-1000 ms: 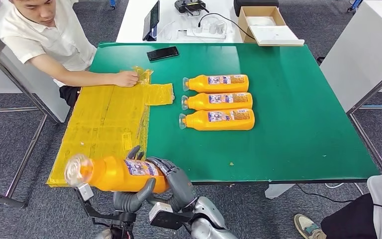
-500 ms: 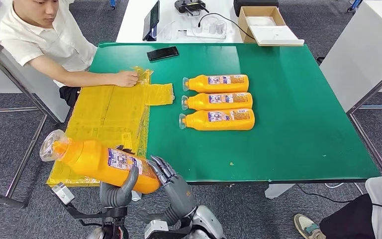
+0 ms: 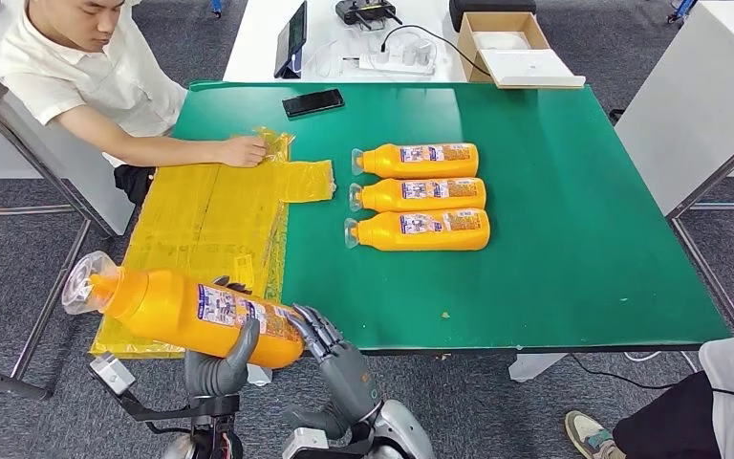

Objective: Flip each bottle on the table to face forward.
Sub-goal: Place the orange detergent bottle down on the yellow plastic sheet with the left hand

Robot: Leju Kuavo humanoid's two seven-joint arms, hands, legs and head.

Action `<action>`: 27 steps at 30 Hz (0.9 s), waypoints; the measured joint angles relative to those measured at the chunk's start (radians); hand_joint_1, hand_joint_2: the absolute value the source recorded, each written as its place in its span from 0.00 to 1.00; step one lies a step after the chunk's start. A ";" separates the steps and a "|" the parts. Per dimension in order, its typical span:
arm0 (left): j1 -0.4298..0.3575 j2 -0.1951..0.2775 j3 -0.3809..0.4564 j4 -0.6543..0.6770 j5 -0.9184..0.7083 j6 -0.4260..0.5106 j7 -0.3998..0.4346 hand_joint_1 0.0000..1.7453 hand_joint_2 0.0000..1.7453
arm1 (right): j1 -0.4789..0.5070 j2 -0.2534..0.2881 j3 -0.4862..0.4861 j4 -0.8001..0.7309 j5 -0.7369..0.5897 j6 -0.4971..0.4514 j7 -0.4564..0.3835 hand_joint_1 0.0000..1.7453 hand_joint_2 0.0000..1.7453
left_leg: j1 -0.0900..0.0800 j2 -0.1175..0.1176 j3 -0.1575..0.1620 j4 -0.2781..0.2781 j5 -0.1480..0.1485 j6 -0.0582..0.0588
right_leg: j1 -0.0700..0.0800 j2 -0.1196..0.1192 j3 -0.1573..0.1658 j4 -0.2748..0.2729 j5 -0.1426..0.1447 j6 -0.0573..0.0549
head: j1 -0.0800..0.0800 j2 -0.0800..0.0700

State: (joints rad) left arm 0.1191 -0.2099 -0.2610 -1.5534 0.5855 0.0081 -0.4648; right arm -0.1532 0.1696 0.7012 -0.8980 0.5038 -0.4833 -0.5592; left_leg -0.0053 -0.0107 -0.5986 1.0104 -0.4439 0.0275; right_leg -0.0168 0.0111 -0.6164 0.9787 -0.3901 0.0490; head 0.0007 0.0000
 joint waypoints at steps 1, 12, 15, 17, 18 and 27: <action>0.000 0.004 0.010 0.000 -0.013 -0.003 0.001 1.00 1.00 | 0.012 -0.009 -0.008 -0.004 -0.006 -0.008 -0.003 0.00 0.00 | 0.000 0.000 0.000 0.000 0.000 0.000 | 0.000 0.000 0.000 0.000 0.000 0.000 | 0.000 0.000; -0.018 0.077 0.190 0.036 -0.832 0.578 0.041 1.00 1.00 | 0.207 -0.075 -0.307 -0.279 -0.058 -0.150 -0.088 0.00 0.00 | 0.000 0.000 -0.001 0.000 0.000 0.000 | 0.000 0.000 -0.001 0.000 0.000 0.000 | 0.000 0.000; -0.053 0.093 0.236 0.083 -1.025 0.673 0.051 1.00 1.00 | 0.241 -0.033 -0.477 -0.404 -0.066 -0.152 -0.105 0.00 0.00 | 0.000 -0.001 0.000 0.000 0.000 0.000 | 0.000 0.000 0.000 0.000 0.000 0.000 | 0.000 0.000; -0.079 0.095 0.262 0.119 -1.109 0.683 0.071 1.00 1.00 | 0.252 -0.004 -0.576 -0.469 -0.089 -0.152 -0.107 0.00 0.00 | 0.000 0.000 0.000 0.000 0.000 0.000 | 0.000 0.000 0.000 0.000 0.000 0.000 | 0.000 0.000; -0.093 0.095 0.274 0.138 -1.152 0.685 0.082 1.00 1.00 | 0.257 0.007 -0.612 -0.492 -0.100 -0.152 -0.107 0.00 0.00 | 0.000 0.000 0.000 0.000 0.000 0.000 | 0.000 0.000 0.000 0.000 0.001 0.000 | 0.000 0.000; -0.306 0.096 0.393 0.422 -1.789 0.691 0.246 1.00 1.00 | 0.256 0.044 -0.681 -0.568 -0.142 -0.152 -0.107 0.00 0.00 | 0.000 0.000 0.000 0.000 0.001 0.001 | 0.000 0.000 0.000 0.000 0.001 0.000 | 0.000 0.000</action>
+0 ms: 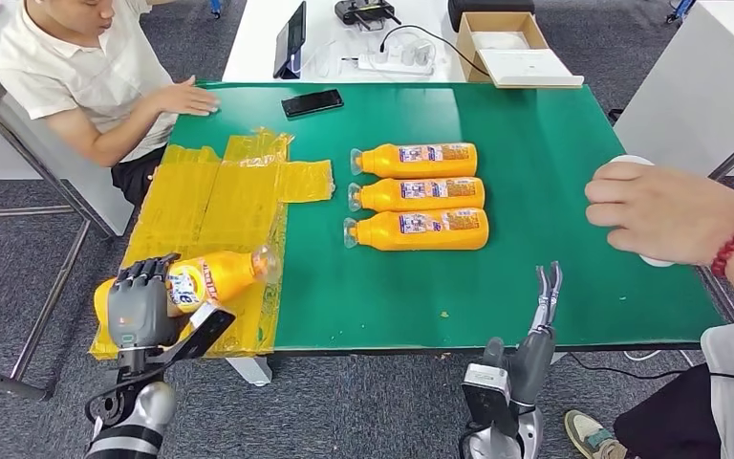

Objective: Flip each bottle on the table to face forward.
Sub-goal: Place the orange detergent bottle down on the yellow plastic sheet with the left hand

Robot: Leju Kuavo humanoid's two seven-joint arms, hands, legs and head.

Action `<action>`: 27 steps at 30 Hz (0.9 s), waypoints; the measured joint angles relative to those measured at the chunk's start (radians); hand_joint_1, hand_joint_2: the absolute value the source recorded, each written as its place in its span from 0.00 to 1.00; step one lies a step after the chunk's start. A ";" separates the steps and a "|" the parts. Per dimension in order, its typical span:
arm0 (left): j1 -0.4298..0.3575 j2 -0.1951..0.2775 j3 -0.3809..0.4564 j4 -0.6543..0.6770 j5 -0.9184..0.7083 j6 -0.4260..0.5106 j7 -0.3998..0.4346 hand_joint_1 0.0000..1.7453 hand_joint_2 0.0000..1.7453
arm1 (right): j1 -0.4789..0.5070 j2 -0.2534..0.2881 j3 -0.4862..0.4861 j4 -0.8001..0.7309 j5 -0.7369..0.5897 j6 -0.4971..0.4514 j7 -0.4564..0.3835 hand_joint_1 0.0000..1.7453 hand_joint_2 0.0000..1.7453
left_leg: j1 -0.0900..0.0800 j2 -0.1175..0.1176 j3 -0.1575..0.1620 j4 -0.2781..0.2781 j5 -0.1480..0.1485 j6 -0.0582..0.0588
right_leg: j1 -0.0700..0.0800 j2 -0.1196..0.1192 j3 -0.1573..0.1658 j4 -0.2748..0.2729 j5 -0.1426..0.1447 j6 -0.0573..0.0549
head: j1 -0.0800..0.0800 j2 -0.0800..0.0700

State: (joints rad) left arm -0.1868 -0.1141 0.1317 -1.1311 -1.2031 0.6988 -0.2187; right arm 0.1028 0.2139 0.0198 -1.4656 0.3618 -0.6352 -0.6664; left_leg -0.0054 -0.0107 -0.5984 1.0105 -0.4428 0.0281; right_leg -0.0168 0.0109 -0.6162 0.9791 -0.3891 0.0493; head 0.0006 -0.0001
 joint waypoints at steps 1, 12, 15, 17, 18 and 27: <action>-0.029 0.001 0.003 0.044 -0.055 0.000 0.036 1.00 1.00 | -0.005 0.000 0.005 -0.001 -0.008 0.000 0.000 0.00 0.00 | 0.000 0.000 0.000 0.000 0.000 0.000 | 0.000 0.000 0.000 0.000 0.000 0.000 | 0.000 0.000; -0.311 0.037 -0.057 0.541 -0.211 -0.090 0.275 0.18 1.00 | -0.068 0.000 0.092 0.039 -0.053 0.005 0.000 0.00 0.00 | 0.000 -0.005 0.002 0.000 0.001 -0.001 | 0.000 -0.003 0.004 0.000 -0.001 0.000 | 0.000 0.000; -0.359 0.042 -0.059 0.603 -0.156 -0.171 0.246 0.00 1.00 | -0.079 0.000 0.109 0.060 -0.057 0.006 0.000 0.00 0.00 | 0.000 -0.009 0.006 0.000 0.001 -0.001 | 0.000 -0.006 0.009 0.000 -0.002 0.000 | 0.000 0.000; -0.383 0.045 -0.059 0.629 -0.109 -0.250 0.211 0.00 1.00 | -0.082 -0.001 0.114 0.072 -0.061 0.006 0.000 0.00 0.00 | 0.000 -0.011 0.009 0.000 0.001 -0.001 | 0.000 -0.008 0.012 0.000 -0.003 0.001 | 0.000 0.000; -0.392 0.047 -0.058 0.638 -0.085 -0.294 0.191 0.00 0.75 | -0.082 -0.001 0.115 0.077 -0.063 0.006 0.000 0.00 0.00 | 0.000 -0.011 0.010 -0.001 0.001 -0.001 | 0.000 -0.009 0.013 0.000 -0.003 0.001 | 0.000 0.000; -0.436 0.079 -0.061 0.653 0.121 -0.702 -0.041 0.00 0.00 | -0.087 -0.016 0.117 0.112 -0.086 0.006 0.000 0.00 0.00 | -0.001 -0.024 0.024 -0.001 0.001 -0.001 | -0.001 -0.021 0.024 0.000 -0.010 0.000 | 0.000 0.000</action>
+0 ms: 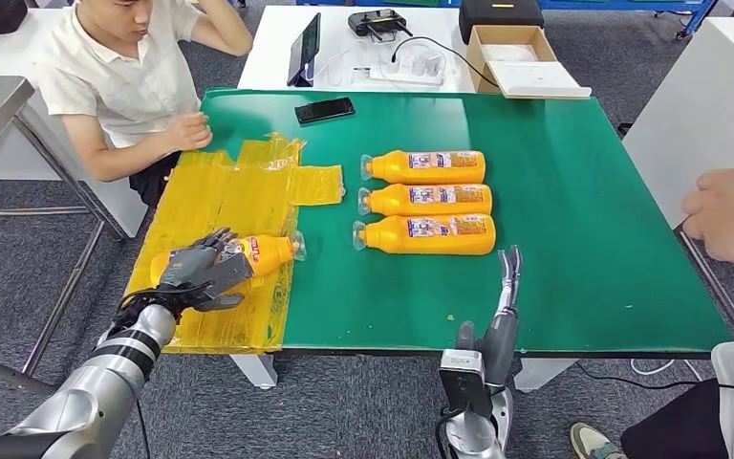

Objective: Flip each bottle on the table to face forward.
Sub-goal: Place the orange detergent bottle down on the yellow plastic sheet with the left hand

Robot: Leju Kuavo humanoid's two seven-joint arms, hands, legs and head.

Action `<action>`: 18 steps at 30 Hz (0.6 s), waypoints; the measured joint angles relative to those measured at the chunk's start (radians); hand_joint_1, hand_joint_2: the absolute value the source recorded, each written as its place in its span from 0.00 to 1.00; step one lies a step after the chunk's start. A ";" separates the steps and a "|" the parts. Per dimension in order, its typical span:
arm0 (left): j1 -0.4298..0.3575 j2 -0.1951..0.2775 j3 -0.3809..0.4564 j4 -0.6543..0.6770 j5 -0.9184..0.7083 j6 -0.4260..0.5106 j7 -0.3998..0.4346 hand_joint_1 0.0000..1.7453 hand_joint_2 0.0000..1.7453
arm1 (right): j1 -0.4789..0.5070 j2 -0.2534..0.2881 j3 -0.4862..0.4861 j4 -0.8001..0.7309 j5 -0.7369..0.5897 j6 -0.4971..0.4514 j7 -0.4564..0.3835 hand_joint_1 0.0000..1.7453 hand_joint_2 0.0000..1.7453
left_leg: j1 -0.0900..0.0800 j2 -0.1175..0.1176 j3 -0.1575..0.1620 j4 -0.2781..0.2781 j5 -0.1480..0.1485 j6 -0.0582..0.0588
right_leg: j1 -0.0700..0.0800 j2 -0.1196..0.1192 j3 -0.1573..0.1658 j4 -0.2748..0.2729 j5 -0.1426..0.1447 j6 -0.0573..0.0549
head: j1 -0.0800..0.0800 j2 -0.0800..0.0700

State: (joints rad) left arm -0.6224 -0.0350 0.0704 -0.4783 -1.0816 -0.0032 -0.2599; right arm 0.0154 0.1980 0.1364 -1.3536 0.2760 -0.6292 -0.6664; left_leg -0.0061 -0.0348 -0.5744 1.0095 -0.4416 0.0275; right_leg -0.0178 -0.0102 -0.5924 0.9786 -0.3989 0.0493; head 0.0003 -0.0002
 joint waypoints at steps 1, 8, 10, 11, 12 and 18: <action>0.000 0.006 -0.004 -0.003 0.015 -0.032 -0.026 0.00 0.00 | -0.002 -0.002 0.002 0.003 -0.004 0.000 0.000 0.00 0.00 | 0.000 -0.001 0.002 0.000 -0.001 0.000 | 0.000 -0.001 0.001 0.000 -0.002 0.000 | 0.000 0.000; 0.040 0.047 -0.076 -0.070 0.179 -0.105 -0.135 0.00 0.25 | -0.010 -0.023 0.023 0.017 -0.029 -0.004 0.000 0.00 0.00 | 0.000 0.003 0.006 0.000 -0.002 0.000 | 0.000 0.001 0.012 0.000 0.001 -0.001 | 0.000 0.000; 0.076 0.043 -0.089 -0.120 0.257 -0.040 -0.156 0.00 0.75 | -0.009 -0.027 0.024 0.018 -0.031 -0.005 0.000 0.00 0.00 | 0.000 0.004 0.005 0.000 -0.002 0.000 | 0.000 0.002 0.010 0.000 0.001 -0.001 | 0.000 0.000; 0.100 0.038 -0.094 -0.152 0.297 0.005 -0.168 0.00 1.00 | -0.007 -0.029 0.024 0.018 -0.031 -0.005 0.000 0.00 0.00 | 0.000 0.005 0.003 0.000 -0.002 0.000 | 0.000 0.002 0.008 0.001 0.001 -0.001 | 0.000 0.000; 0.126 0.030 -0.099 -0.186 0.336 0.055 -0.182 0.00 1.00 | -0.005 -0.030 0.024 0.018 -0.031 -0.005 0.000 0.00 0.00 | 0.000 0.006 0.001 0.000 -0.002 0.000 | 0.000 0.003 0.006 0.001 0.001 -0.001 | 0.000 0.000; 0.310 -0.061 -0.120 -0.487 0.662 0.406 -0.338 0.00 1.00 | 0.023 -0.029 0.023 0.018 0.014 -0.005 0.000 0.00 0.00 | 0.000 0.010 -0.011 0.001 -0.003 0.000 | 0.000 0.007 -0.007 0.001 0.002 0.001 | 0.001 0.000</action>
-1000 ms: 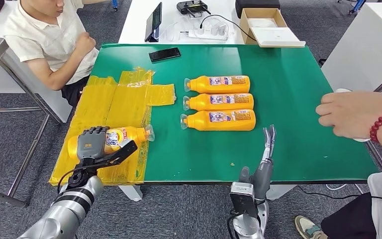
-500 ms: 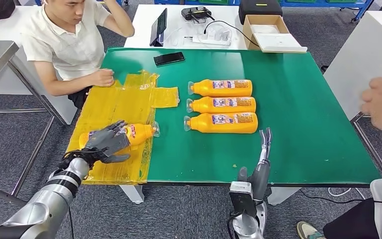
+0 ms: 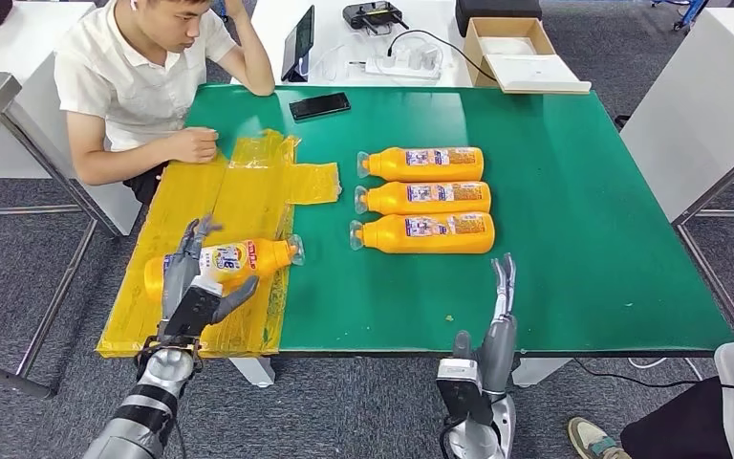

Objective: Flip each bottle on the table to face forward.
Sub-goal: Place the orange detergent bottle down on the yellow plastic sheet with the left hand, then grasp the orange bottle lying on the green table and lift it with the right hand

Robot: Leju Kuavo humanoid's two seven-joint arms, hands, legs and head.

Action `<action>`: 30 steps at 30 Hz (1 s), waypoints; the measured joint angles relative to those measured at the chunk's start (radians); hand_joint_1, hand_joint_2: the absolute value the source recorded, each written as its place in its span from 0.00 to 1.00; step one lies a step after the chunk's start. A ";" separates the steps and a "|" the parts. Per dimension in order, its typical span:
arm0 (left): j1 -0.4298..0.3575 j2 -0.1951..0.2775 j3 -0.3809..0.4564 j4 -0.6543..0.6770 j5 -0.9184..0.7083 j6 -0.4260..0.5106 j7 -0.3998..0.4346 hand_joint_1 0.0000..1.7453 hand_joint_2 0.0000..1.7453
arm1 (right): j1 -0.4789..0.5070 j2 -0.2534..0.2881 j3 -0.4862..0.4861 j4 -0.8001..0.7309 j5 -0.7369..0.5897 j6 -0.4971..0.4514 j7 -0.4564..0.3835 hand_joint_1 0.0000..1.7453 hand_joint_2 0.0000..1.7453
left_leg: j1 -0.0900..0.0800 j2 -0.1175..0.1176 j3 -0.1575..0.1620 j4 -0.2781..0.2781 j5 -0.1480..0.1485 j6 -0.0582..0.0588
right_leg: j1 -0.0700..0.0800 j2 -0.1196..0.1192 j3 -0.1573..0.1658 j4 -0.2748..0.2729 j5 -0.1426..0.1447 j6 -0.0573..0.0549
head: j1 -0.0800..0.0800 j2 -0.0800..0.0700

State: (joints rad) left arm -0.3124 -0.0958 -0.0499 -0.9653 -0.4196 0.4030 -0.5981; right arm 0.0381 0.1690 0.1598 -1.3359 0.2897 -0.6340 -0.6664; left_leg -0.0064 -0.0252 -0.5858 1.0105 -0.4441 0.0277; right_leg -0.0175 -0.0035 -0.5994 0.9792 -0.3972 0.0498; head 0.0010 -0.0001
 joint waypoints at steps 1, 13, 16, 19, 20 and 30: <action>0.017 -0.011 -0.006 -0.039 0.021 0.017 -0.010 0.00 1.00 | 0.002 0.002 0.000 0.000 0.005 0.000 0.000 0.00 0.00 | 0.000 0.000 -0.001 0.000 0.000 0.000 | 0.000 0.000 -0.001 0.000 0.000 0.000 | 0.000 0.000; 0.203 -0.071 -0.101 -0.412 0.291 0.153 -0.068 0.00 1.00 | -0.018 0.000 -0.021 0.047 0.248 0.000 0.027 0.00 1.00 | 0.000 0.003 -0.005 0.000 -0.002 0.000 | 0.000 0.003 -0.006 0.000 0.000 0.000 | 0.000 0.000; 0.268 -0.077 -0.133 -0.490 0.316 0.140 -0.068 0.00 1.00 | -0.037 -0.025 -0.051 0.095 0.412 0.000 0.090 0.00 1.00 | 0.000 0.003 -0.006 0.000 -0.002 0.001 | 0.000 0.003 -0.006 -0.001 0.000 0.000 | 0.000 0.000; 0.317 -0.077 -0.157 -0.536 0.314 0.136 -0.068 0.00 1.00 | -0.062 -0.056 -0.101 0.140 0.581 -0.001 0.165 0.00 1.00 | -0.001 0.003 -0.006 0.000 -0.003 0.001 | 0.000 0.003 -0.007 -0.001 0.000 0.000 | 0.000 0.000; 0.330 -0.078 -0.163 -0.546 0.312 0.137 -0.068 0.00 1.00 | -0.073 -0.064 -0.122 0.155 0.634 -0.001 0.188 0.00 1.00 | -0.001 0.003 -0.006 0.000 -0.003 0.001 | 0.000 0.003 -0.007 -0.001 0.000 0.000 | 0.000 0.000; 0.383 -0.081 -0.201 -0.602 0.315 0.134 -0.068 0.00 1.00 | -0.204 -0.144 -0.252 0.329 0.847 -0.001 0.335 0.00 1.00 | 0.000 0.004 -0.006 0.000 -0.003 0.002 | 0.000 0.003 -0.007 -0.001 0.000 0.000 | 0.000 0.000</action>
State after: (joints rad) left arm 0.0710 -0.1770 -0.2506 -1.5671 -0.1045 0.5374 -0.6664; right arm -0.1662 0.0250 -0.0924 -1.0071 1.1370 -0.6352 -0.3312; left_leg -0.0068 -0.0214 -0.5922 1.0106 -0.4467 0.0293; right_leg -0.0175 -0.0009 -0.6066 0.9786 -0.3971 0.0501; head 0.0005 -0.0001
